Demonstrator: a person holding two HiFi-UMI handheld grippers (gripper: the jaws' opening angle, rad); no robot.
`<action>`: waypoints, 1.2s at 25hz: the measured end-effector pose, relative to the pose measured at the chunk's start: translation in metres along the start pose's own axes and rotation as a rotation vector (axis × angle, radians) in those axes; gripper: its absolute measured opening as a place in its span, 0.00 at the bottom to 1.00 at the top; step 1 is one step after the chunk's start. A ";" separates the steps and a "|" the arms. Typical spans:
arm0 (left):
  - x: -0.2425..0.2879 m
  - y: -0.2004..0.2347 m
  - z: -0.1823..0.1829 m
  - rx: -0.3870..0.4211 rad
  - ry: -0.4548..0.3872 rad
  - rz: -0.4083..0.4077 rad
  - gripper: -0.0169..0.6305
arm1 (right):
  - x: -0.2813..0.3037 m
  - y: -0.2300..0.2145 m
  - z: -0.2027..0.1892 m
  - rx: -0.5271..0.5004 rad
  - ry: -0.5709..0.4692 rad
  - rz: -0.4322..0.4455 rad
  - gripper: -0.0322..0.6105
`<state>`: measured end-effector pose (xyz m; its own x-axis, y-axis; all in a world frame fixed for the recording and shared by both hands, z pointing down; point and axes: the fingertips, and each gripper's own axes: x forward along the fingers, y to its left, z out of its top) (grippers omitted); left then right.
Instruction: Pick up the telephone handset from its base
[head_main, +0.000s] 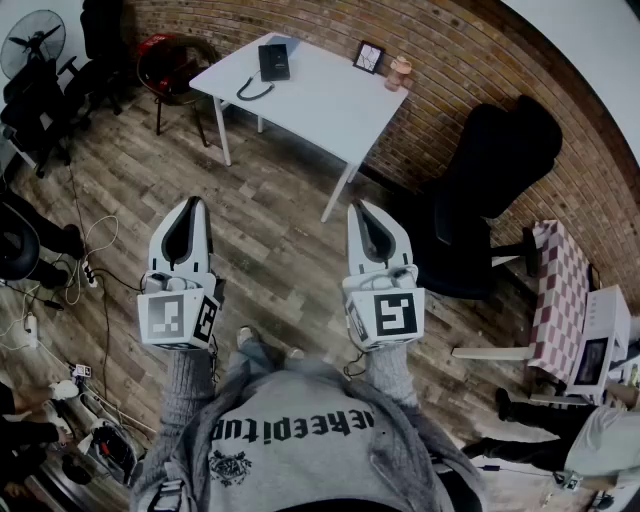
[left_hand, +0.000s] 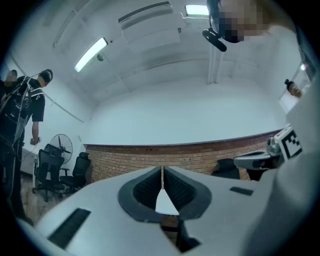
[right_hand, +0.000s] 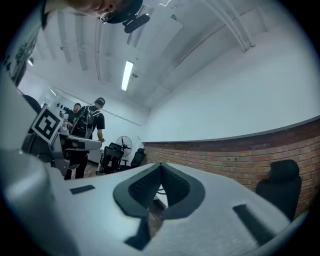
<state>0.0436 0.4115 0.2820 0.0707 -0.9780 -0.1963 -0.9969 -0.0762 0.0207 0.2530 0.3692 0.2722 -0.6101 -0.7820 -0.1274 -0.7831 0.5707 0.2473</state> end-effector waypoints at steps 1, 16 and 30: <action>0.002 0.000 0.000 0.002 0.002 0.000 0.05 | 0.001 -0.001 0.000 -0.001 0.000 -0.001 0.05; 0.031 0.043 0.010 0.000 -0.016 0.000 0.05 | 0.043 0.010 0.004 -0.009 -0.003 -0.038 0.05; 0.059 0.119 0.004 -0.012 -0.025 -0.028 0.05 | 0.100 0.041 -0.003 0.027 -0.016 -0.120 0.05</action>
<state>-0.0713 0.3460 0.2686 0.0976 -0.9703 -0.2214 -0.9940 -0.1060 0.0264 0.1604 0.3139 0.2727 -0.5136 -0.8412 -0.1694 -0.8534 0.4801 0.2033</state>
